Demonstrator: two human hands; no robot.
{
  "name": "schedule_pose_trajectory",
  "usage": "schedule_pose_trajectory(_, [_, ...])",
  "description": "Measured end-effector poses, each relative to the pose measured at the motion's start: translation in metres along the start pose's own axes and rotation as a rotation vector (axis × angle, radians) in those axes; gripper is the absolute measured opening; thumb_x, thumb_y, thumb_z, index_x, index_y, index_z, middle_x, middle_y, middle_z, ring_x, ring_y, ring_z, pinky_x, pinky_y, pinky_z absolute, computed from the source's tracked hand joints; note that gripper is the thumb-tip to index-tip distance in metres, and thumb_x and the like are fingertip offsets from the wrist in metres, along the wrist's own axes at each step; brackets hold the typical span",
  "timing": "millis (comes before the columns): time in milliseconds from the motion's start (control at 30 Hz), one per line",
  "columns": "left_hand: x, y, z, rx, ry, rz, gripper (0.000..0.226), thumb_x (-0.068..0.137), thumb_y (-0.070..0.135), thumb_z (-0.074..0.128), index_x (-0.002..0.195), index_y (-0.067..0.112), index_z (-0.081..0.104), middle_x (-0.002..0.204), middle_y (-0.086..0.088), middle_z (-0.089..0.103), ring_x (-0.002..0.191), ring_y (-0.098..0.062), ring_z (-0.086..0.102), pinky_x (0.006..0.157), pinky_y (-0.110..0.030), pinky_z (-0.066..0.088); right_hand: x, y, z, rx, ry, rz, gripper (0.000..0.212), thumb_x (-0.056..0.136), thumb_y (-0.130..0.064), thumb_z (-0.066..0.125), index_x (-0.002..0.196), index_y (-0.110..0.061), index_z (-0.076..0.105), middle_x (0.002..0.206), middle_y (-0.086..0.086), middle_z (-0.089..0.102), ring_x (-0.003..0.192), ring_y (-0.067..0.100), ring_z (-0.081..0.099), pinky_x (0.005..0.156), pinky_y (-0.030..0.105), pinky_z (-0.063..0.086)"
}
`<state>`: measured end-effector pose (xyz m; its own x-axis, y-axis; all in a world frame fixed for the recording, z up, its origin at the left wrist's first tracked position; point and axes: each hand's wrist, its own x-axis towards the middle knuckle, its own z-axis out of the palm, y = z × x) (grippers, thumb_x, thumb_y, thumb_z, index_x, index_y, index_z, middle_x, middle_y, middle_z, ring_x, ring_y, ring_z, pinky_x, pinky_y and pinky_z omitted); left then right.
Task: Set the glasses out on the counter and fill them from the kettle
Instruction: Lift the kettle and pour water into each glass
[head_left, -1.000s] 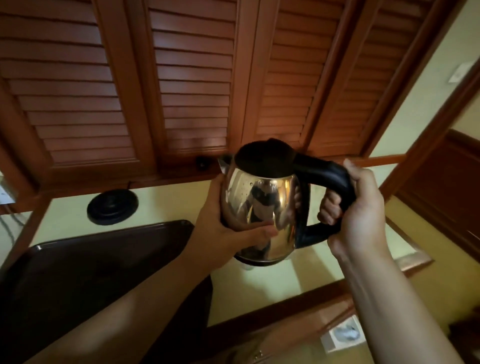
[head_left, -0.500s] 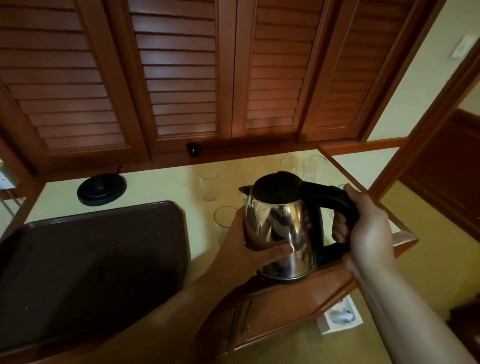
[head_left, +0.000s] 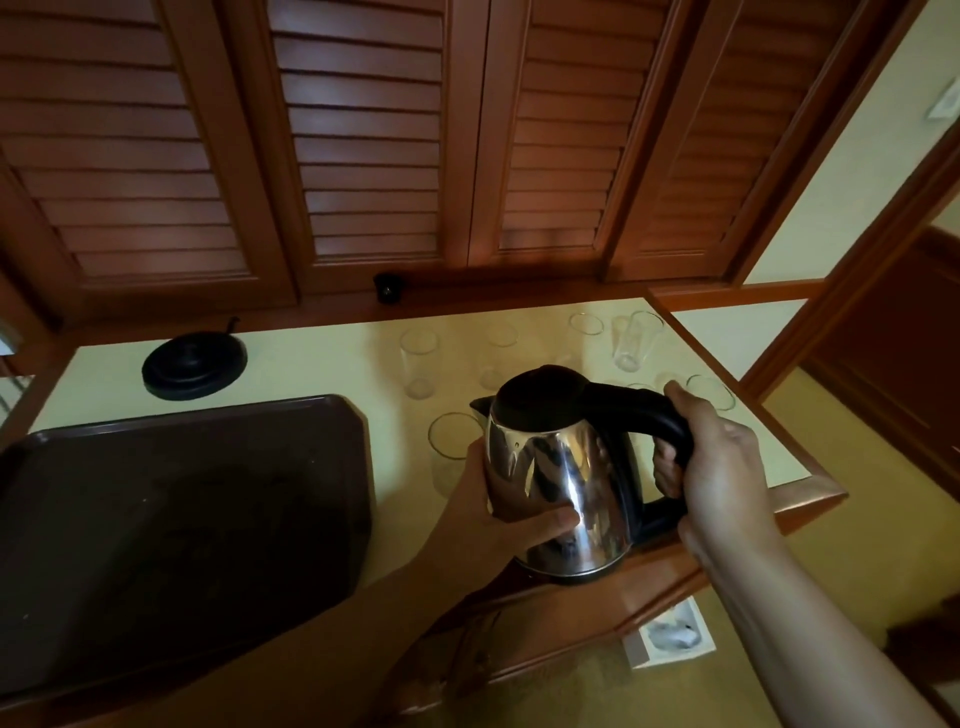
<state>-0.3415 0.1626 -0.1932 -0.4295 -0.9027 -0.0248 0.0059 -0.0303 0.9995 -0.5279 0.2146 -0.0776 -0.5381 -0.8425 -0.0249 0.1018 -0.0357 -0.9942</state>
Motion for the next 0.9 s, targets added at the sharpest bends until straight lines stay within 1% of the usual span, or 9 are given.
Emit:
schedule_pose_trajectory(100, [0.003, 0.000, 0.002, -0.004, -0.010, -0.012, 0.079, 0.080, 0.010, 0.094, 0.141, 0.030, 0.049, 0.127, 0.020, 0.073, 0.119, -0.005, 0.072, 0.090, -0.023, 0.062, 0.004, -0.003, 0.000, -0.008, -0.013, 0.008, 0.055, 0.103, -0.031, 0.059, 0.049, -0.020, 0.057, 0.048, 0.000, 0.041, 0.037, 0.010, 0.036, 0.043, 0.017, 0.033])
schedule_pose_trajectory(233, [0.002, -0.001, 0.008, -0.058, 0.002, -0.023, 0.086, 0.074, 0.019, 0.097, 0.145, 0.026, 0.048, 0.132, 0.009, 0.073, 0.121, -0.005, 0.072, 0.090, -0.022, 0.062, 0.008, -0.006, 0.000, -0.033, -0.026, 0.030, 0.055, 0.102, -0.033, 0.060, 0.048, -0.023, 0.058, 0.048, 0.000, 0.042, 0.037, 0.009, 0.037, 0.043, 0.018, 0.032])
schedule_pose_trajectory(300, [0.003, -0.001, 0.010, -0.079, 0.003, -0.021, 0.095, 0.070, 0.029, 0.100, 0.148, 0.027, 0.046, 0.138, 0.006, 0.071, 0.126, -0.009, 0.071, 0.097, -0.028, 0.063, 0.010, -0.005, -0.001, -0.037, -0.024, 0.034, 0.056, 0.101, -0.033, 0.062, 0.046, -0.023, 0.058, 0.049, 0.000, 0.042, 0.037, 0.009, 0.038, 0.043, 0.018, 0.032])
schedule_pose_trajectory(367, [0.006, -0.003, 0.011, -0.086, 0.005, -0.020, 0.096, 0.068, 0.037, 0.096, 0.150, 0.028, 0.046, 0.142, 0.007, 0.070, 0.130, -0.012, 0.069, 0.103, -0.035, 0.062, 0.013, -0.005, -0.002, -0.050, -0.023, 0.040, 0.057, 0.101, -0.034, 0.062, 0.046, -0.023, 0.057, 0.047, 0.000, 0.042, 0.037, 0.010, 0.037, 0.043, 0.019, 0.032])
schedule_pose_trajectory(533, [0.006, -0.005, 0.012, -0.106, 0.006, -0.044, 0.089, 0.066, 0.036, 0.094, 0.143, 0.035, 0.049, 0.137, 0.010, 0.071, 0.127, -0.009, 0.070, 0.094, -0.026, 0.062, 0.019, -0.003, -0.004, -0.156, -0.069, 0.004, 0.057, 0.102, -0.036, 0.060, 0.055, -0.007, 0.048, 0.046, 0.005, 0.040, 0.041, 0.017, 0.033, 0.046, 0.020, 0.035])
schedule_pose_trajectory(667, [0.007, -0.005, 0.011, -0.102, 0.010, -0.056, 0.087, 0.068, 0.033, 0.095, 0.142, 0.037, 0.049, 0.133, 0.019, 0.072, 0.127, -0.005, 0.069, 0.094, -0.023, 0.061, 0.022, -0.003, -0.002, -0.170, -0.083, 0.012, 0.056, 0.102, -0.037, 0.061, 0.057, -0.005, 0.050, 0.045, 0.004, 0.041, 0.040, 0.016, 0.034, 0.045, 0.020, 0.036])
schedule_pose_trajectory(767, [0.007, -0.006, 0.012, -0.109, 0.002, -0.048, 0.088, 0.072, 0.023, 0.099, 0.142, 0.036, 0.048, 0.133, 0.016, 0.072, 0.124, 0.000, 0.069, 0.092, -0.019, 0.060, 0.023, -0.004, -0.002, -0.177, -0.090, 0.012, 0.054, 0.101, -0.038, 0.061, 0.061, -0.003, 0.050, 0.045, 0.004, 0.040, 0.039, 0.016, 0.033, 0.044, 0.020, 0.034])
schedule_pose_trajectory(833, [0.009, -0.009, 0.012, -0.121, 0.004, -0.044, 0.090, 0.069, 0.027, 0.100, 0.142, 0.032, 0.050, 0.135, 0.011, 0.072, 0.125, -0.003, 0.070, 0.094, -0.023, 0.061, 0.023, -0.005, -0.001, -0.185, -0.103, 0.004, 0.054, 0.101, -0.038, 0.061, 0.062, -0.003, 0.051, 0.046, 0.005, 0.040, 0.039, 0.015, 0.033, 0.044, 0.020, 0.033])
schedule_pose_trajectory(900, [0.010, -0.011, 0.012, -0.128, 0.000, -0.047, 0.091, 0.066, 0.034, 0.096, 0.145, 0.030, 0.050, 0.140, 0.008, 0.071, 0.128, -0.009, 0.069, 0.102, -0.032, 0.061, 0.023, -0.005, -0.001, -0.196, -0.107, 0.004, 0.053, 0.102, -0.037, 0.061, 0.063, -0.003, 0.052, 0.046, 0.005, 0.040, 0.040, 0.015, 0.033, 0.043, 0.020, 0.033])
